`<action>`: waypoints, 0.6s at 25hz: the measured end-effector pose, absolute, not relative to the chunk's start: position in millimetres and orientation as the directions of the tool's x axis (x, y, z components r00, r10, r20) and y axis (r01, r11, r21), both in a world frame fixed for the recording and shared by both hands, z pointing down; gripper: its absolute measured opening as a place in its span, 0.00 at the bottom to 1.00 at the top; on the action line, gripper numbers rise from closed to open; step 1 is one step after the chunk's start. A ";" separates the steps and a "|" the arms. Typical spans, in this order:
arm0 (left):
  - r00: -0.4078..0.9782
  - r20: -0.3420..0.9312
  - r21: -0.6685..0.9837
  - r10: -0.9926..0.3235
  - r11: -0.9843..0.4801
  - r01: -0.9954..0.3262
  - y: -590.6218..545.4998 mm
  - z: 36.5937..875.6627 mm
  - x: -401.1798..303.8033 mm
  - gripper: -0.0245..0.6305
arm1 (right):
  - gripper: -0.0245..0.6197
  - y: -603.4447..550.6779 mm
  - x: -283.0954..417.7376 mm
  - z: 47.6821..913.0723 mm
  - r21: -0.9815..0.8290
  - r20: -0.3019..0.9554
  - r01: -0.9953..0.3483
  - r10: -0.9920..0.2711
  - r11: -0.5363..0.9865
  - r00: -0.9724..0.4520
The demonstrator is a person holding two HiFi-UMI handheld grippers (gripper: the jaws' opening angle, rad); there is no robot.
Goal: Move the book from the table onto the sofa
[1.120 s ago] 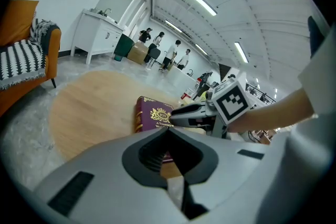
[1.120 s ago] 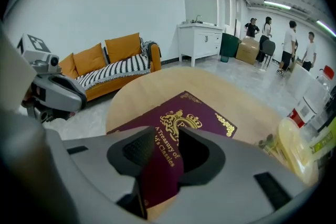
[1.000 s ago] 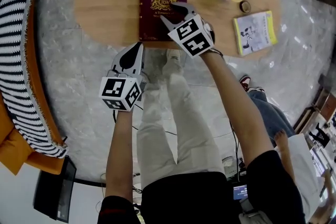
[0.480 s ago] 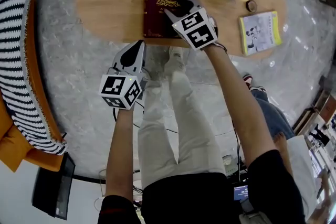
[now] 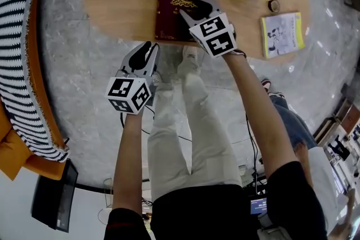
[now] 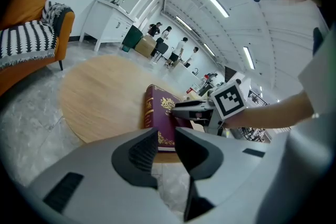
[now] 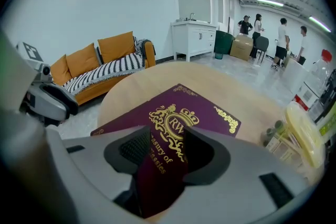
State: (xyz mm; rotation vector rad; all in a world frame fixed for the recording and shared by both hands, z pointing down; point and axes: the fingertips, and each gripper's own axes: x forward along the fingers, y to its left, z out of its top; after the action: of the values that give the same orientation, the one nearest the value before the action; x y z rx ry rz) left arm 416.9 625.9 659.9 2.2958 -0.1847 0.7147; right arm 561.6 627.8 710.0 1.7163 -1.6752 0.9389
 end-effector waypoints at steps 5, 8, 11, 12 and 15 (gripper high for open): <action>0.850 0.520 0.641 0.081 -0.695 -0.326 625.1 665.4 411.8 0.24 | 0.34 635.1 536.3 707.4 -0.102 0.793 -0.994 -0.607 -0.048 -0.052; 0.838 0.536 0.652 0.103 -0.681 -0.333 628.8 675.0 406.7 0.30 | 0.35 639.3 519.5 706.9 -0.117 0.790 -0.993 -0.608 -0.021 -0.080; 0.827 0.550 0.660 0.117 -0.668 -0.345 632.2 683.1 401.4 0.36 | 0.40 644.3 503.5 706.3 -0.124 0.790 -0.992 -0.603 0.013 -0.107; 0.826 0.552 0.665 0.115 -0.658 -0.353 632.1 685.7 399.4 0.38 | 0.40 645.5 498.9 706.1 -0.127 0.790 -0.992 -0.603 0.020 -0.114; 0.824 0.557 0.679 0.108 -0.630 -0.376 630.9 694.3 393.8 0.42 | 0.40 649.1 487.0 706.0 -0.141 0.787 -0.989 -0.602 0.038 -0.135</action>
State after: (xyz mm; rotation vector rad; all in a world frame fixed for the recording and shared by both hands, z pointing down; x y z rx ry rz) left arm 393.8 630.9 694.3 2.1435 -0.1958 0.7170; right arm 487.0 649.1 706.0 1.6065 -1.7904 0.9466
